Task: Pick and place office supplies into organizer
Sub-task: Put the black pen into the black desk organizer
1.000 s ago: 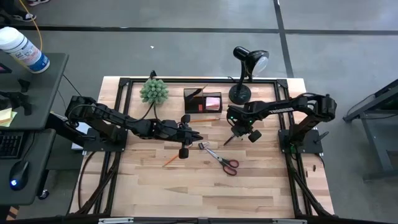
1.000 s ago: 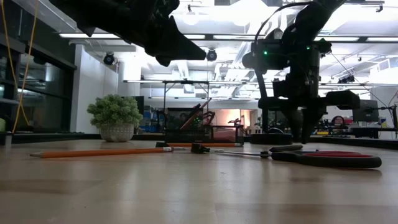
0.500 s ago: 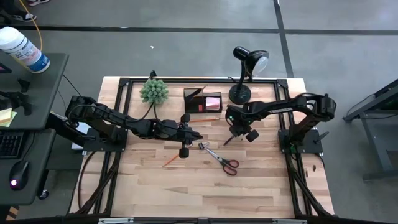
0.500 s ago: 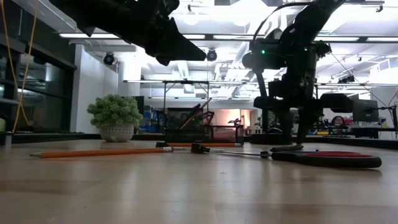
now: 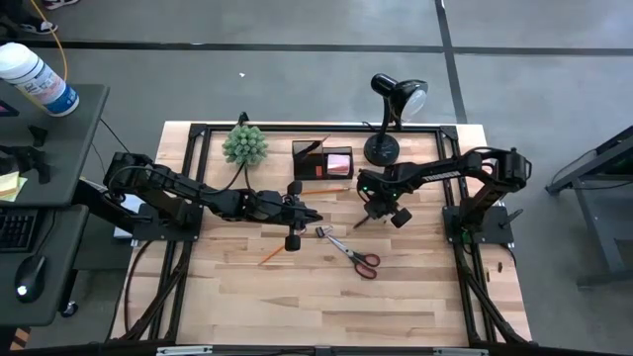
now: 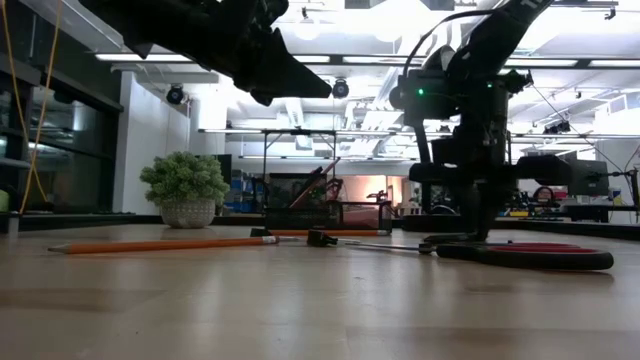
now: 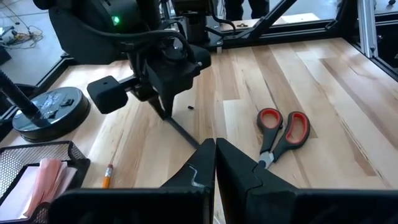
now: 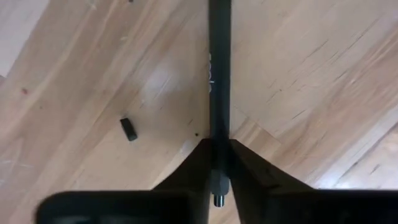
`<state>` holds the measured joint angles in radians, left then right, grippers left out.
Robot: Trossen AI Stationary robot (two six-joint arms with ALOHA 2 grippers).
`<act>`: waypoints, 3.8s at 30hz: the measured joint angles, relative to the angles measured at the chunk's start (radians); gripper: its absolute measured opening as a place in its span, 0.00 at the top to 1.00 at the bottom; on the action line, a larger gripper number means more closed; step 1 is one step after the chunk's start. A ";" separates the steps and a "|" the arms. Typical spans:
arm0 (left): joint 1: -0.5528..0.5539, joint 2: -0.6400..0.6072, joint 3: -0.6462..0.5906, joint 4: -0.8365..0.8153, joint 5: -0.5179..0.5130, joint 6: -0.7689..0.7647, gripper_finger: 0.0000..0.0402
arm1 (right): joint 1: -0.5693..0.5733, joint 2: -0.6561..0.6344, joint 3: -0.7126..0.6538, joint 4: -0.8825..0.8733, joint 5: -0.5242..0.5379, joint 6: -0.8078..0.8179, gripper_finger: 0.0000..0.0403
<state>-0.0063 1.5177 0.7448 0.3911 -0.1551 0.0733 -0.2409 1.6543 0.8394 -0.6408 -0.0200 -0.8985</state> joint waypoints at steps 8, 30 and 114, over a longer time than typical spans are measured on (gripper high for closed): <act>0.000 0.000 0.000 0.000 -0.021 0.000 0.99 | 0.000 0.000 0.000 -0.009 0.020 0.034 0.95; 0.000 0.000 0.000 0.002 0.034 -0.055 0.99 | -0.030 -0.055 0.250 0.097 0.121 0.310 0.96; 0.256 -0.447 0.000 0.159 -0.141 0.075 0.58 | -0.099 -0.057 0.544 0.735 -0.346 0.739 0.96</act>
<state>0.2501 1.0703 0.7452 0.5497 -0.2960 0.1487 -0.3404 1.5970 1.3830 0.0940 -0.3660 -0.1599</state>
